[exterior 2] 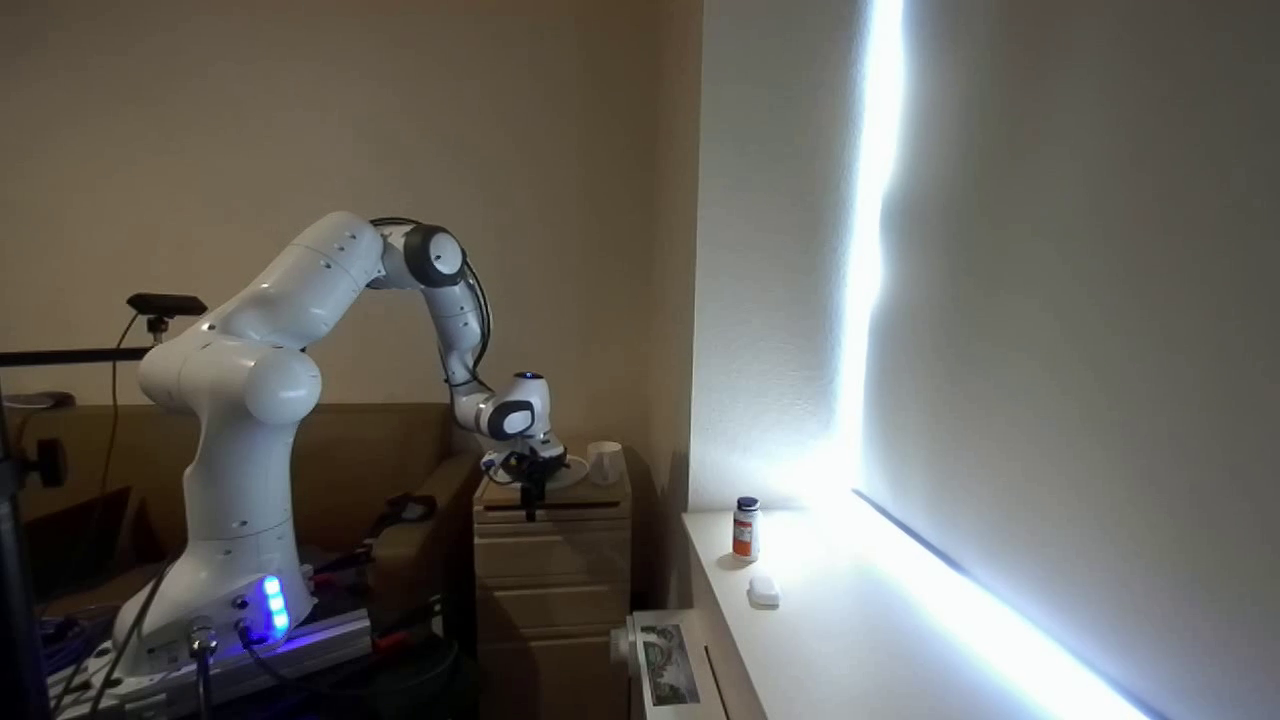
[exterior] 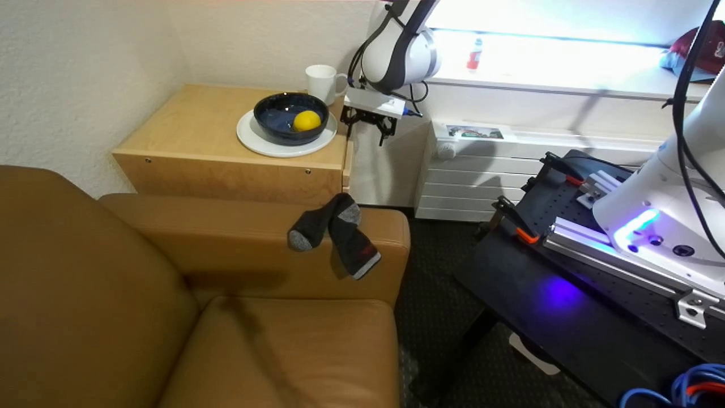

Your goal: Open the top drawer.

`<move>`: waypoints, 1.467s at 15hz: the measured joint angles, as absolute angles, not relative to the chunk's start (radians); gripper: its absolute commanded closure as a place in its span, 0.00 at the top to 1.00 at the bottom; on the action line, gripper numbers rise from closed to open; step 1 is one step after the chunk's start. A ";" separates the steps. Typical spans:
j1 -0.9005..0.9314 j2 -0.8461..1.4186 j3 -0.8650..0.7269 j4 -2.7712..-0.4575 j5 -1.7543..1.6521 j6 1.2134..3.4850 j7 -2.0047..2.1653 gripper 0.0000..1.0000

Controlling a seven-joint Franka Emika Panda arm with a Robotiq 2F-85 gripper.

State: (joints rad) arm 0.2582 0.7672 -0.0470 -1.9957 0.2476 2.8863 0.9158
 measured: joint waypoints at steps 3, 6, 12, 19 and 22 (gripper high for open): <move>0.254 0.808 -0.035 -1.976 0.248 2.901 0.912 1.00; 0.254 0.808 -0.036 -1.975 0.247 2.903 0.901 1.00; 0.264 0.818 -0.058 -1.975 0.241 2.922 0.879 1.00; 0.262 0.828 -0.061 -1.982 0.254 2.950 0.868 1.00; 0.228 0.832 -0.017 -2.029 0.310 3.090 0.864 1.00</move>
State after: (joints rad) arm 0.2278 0.8322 -0.0168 -2.0295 0.3096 3.0903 0.8635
